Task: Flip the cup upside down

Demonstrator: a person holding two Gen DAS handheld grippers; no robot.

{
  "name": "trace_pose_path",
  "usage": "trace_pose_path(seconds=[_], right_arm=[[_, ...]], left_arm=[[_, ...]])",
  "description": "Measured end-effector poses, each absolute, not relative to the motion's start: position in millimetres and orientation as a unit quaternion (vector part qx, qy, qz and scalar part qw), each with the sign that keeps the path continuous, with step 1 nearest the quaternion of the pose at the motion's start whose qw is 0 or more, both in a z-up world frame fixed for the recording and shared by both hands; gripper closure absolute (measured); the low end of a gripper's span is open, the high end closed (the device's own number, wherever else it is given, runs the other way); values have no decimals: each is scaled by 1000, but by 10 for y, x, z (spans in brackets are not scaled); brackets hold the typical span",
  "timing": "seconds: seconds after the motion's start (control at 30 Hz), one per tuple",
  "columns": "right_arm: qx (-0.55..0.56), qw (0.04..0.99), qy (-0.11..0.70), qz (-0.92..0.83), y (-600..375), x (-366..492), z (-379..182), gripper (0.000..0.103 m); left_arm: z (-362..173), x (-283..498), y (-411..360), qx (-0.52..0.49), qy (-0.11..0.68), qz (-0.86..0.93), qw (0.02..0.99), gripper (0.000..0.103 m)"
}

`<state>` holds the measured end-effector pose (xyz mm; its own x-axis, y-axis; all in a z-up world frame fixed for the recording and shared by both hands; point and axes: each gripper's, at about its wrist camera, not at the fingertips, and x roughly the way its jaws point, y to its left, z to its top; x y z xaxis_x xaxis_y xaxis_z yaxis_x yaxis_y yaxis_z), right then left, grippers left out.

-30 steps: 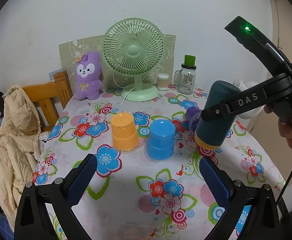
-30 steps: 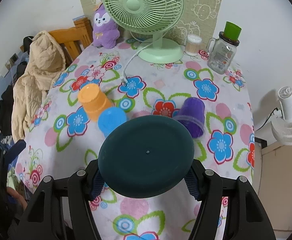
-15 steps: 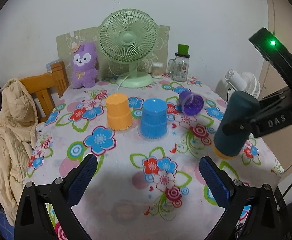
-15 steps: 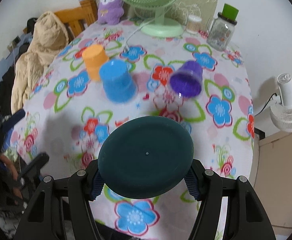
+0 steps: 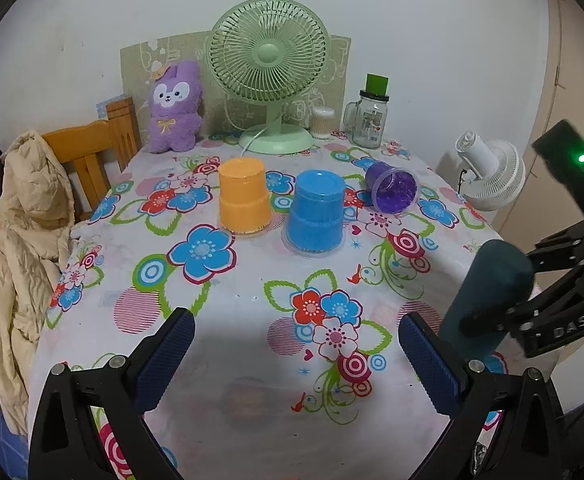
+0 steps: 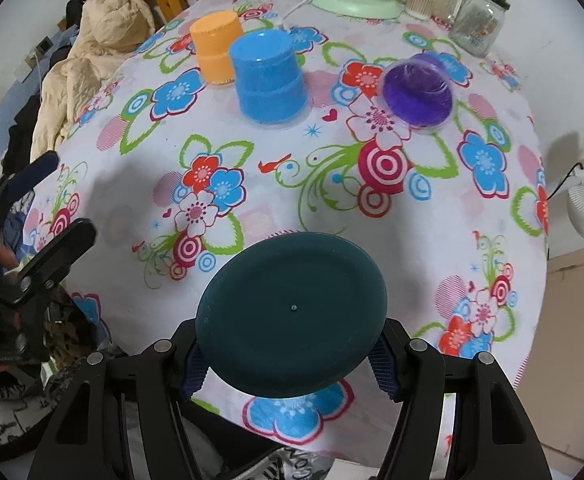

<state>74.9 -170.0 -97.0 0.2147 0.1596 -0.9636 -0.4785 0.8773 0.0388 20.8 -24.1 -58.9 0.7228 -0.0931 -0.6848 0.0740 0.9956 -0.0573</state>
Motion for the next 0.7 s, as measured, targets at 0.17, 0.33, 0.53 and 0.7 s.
trace_pose_path(seconds=[0.17, 0.33, 0.53, 0.7], right_arm=[[-125, 769, 590, 212, -1659, 829, -981, 34], [-106, 773, 589, 212, -1672, 972, -1005, 31], [-107, 781, 579, 209, -1649, 1049, -1060, 21], [-127, 803, 552, 185, -1647, 1150, -1059, 20]], left_arm=[[-624, 206, -183, -21, 375, -36, 926, 0], [-648, 198, -165, -27, 379, -34, 925, 0], [-674, 183, -207, -22, 383, -35, 923, 0], [-707, 186, -252, -23, 387, -40, 921, 0]])
